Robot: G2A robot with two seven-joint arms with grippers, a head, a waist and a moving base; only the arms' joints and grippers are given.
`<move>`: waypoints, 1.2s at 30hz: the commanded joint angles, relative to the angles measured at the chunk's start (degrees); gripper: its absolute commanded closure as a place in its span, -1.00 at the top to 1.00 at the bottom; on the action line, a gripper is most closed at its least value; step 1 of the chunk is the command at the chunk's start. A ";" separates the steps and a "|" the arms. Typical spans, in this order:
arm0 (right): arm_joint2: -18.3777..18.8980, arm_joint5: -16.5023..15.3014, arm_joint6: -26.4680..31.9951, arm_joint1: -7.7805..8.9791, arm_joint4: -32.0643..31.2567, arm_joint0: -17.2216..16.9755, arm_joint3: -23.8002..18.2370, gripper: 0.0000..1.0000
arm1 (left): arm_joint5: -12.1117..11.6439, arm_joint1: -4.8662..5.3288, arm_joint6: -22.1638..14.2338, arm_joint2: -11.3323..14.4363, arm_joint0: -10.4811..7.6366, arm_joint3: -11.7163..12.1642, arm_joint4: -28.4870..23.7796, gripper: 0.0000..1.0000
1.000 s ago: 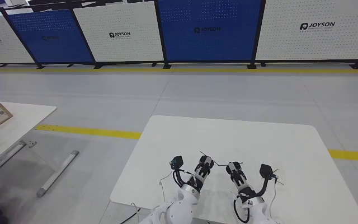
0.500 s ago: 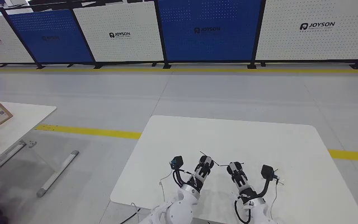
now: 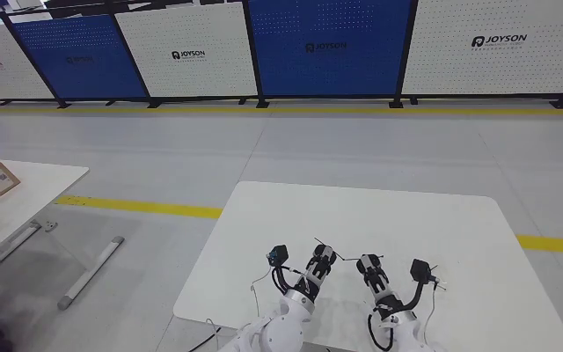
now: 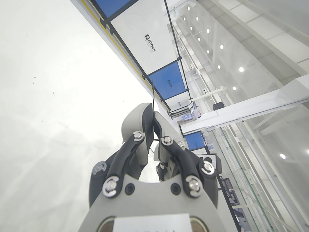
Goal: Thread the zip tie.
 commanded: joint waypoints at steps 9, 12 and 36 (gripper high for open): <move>-0.07 0.66 0.46 -0.45 -0.62 0.23 0.28 -1.00 | 0.00 0.00 0.00 0.00 0.00 0.00 0.00 -1.00; -0.40 1.14 0.44 -0.65 -0.96 0.58 0.60 -1.00 | 0.00 0.00 0.00 0.00 0.00 0.00 0.00 -1.00; -0.60 1.47 1.51 -1.88 3.62 1.42 2.21 -1.00 | 0.00 0.00 0.00 0.00 0.00 0.00 0.00 -1.00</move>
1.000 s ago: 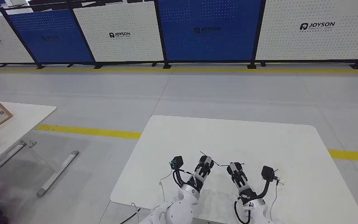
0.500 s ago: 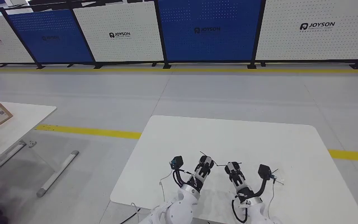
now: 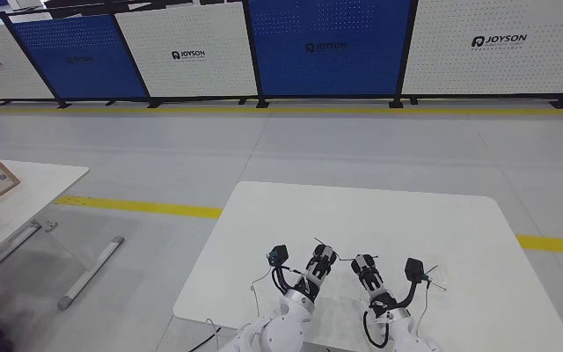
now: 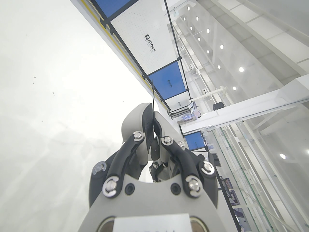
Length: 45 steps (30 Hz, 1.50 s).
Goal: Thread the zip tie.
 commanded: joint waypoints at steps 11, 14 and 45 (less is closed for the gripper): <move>0.57 -0.28 -1.69 -0.48 4.01 -0.93 0.01 -1.00 | 0.00 0.00 0.00 0.00 0.00 0.00 0.00 -1.00; 0.97 -0.36 -1.41 -0.68 5.86 -0.63 0.60 -1.00 | 0.00 0.00 0.00 0.00 0.00 0.00 0.00 -1.00; 1.80 0.63 -2.35 -1.44 3.05 -3.05 -2.29 -1.00 | 0.00 0.00 0.00 0.00 0.00 0.00 0.00 -1.00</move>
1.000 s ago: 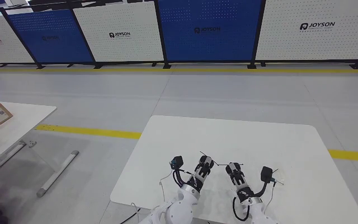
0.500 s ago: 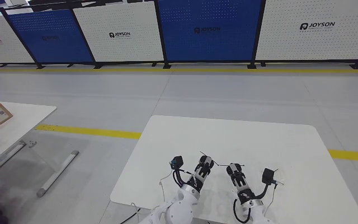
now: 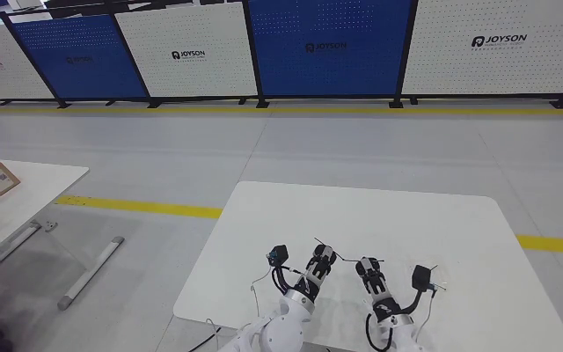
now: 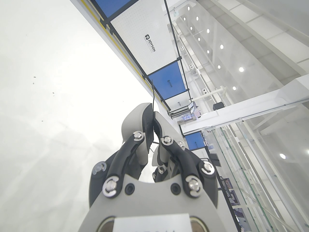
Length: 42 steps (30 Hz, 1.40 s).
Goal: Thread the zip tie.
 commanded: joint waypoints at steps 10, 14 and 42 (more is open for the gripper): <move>-0.47 0.97 0.76 -0.52 -0.09 1.23 1.14 -1.00 | 0.00 0.00 0.00 0.00 0.00 0.00 0.00 -1.00; 0.10 -0.11 -0.03 -0.57 0.04 0.48 0.76 -1.00 | 0.00 0.00 0.00 0.00 0.00 0.00 0.00 -1.00; 0.92 -1.02 0.34 -1.11 -0.95 -0.98 0.19 -1.00 | 0.00 0.00 0.00 0.00 0.00 0.00 0.00 -1.00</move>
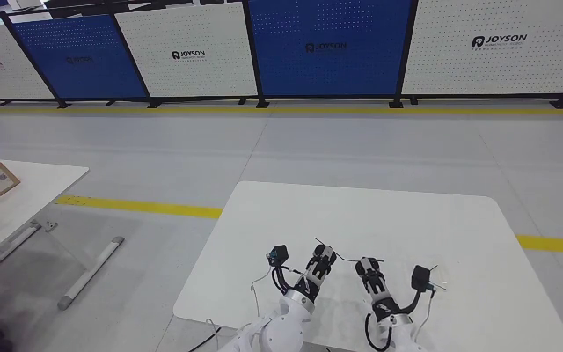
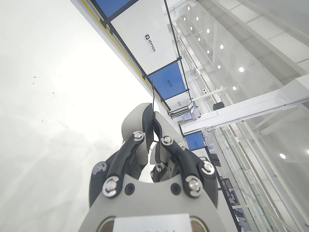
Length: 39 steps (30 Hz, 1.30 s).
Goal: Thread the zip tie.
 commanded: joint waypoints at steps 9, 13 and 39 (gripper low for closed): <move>0.20 -0.28 -0.60 -0.15 -0.91 -0.90 -0.86 -1.00 | 0.00 0.00 0.00 0.00 0.00 0.00 0.00 -1.00; 0.11 0.36 -0.63 -0.30 -1.06 -0.54 -0.74 -1.00 | 0.00 0.00 0.00 0.00 0.00 0.00 0.00 -1.00; 0.03 1.50 -1.54 -1.08 -1.88 -0.16 -0.23 -1.00 | 0.00 0.00 0.00 0.00 0.00 0.00 0.00 -1.00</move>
